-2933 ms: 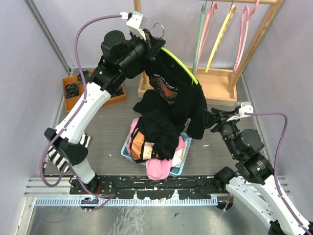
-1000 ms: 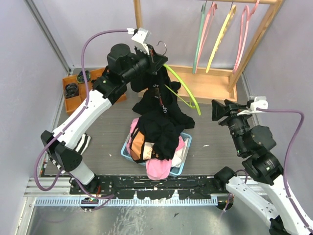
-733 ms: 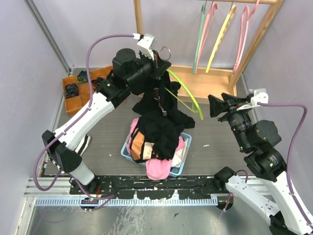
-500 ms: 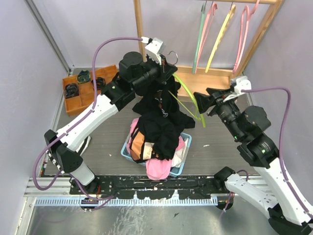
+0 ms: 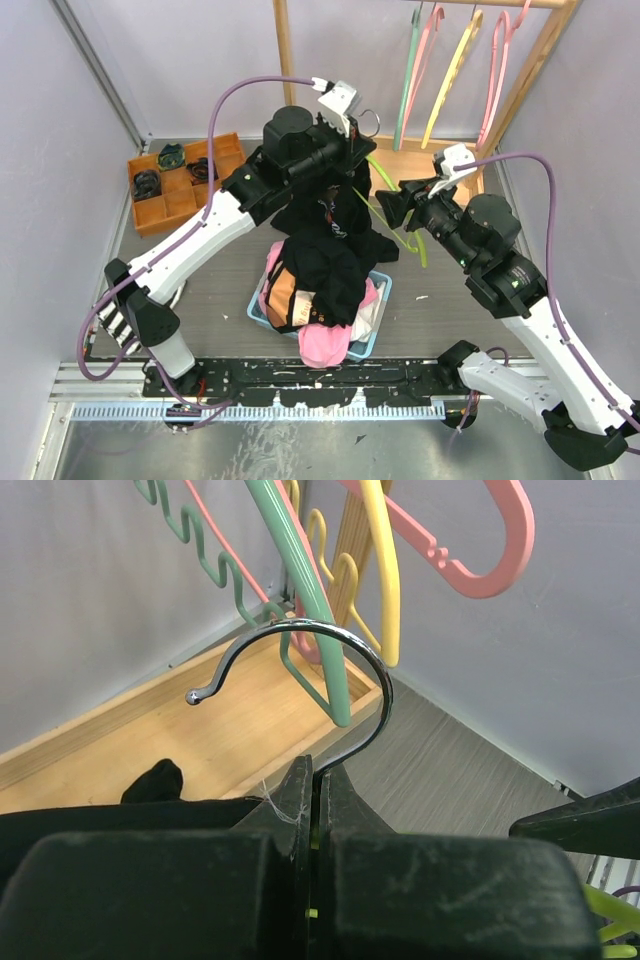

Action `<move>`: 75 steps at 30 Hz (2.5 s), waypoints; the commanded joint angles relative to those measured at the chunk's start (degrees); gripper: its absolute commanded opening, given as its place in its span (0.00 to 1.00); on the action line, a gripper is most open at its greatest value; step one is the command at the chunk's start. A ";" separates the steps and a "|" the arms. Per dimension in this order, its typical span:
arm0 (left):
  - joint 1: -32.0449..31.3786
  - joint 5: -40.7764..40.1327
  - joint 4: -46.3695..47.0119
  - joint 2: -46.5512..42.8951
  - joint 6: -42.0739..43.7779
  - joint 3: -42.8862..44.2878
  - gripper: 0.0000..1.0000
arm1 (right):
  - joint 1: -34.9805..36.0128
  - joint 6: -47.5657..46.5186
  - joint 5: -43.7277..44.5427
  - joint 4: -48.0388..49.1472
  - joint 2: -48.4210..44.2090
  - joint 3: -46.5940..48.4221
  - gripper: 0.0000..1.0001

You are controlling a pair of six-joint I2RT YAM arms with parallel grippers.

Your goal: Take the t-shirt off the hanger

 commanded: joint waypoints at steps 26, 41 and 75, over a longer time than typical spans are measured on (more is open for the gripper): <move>-2.77 -0.70 -0.42 1.44 0.68 6.06 0.00 | 0.12 -2.33 5.16 1.69 -1.15 -2.66 0.38; -2.81 0.10 -1.34 0.89 0.81 6.21 0.00 | 0.07 -2.79 5.54 2.38 -2.11 -2.09 0.22; -2.72 -4.23 -1.79 -1.82 3.16 2.40 0.56 | 0.12 -2.38 8.82 6.19 -6.24 -3.16 0.01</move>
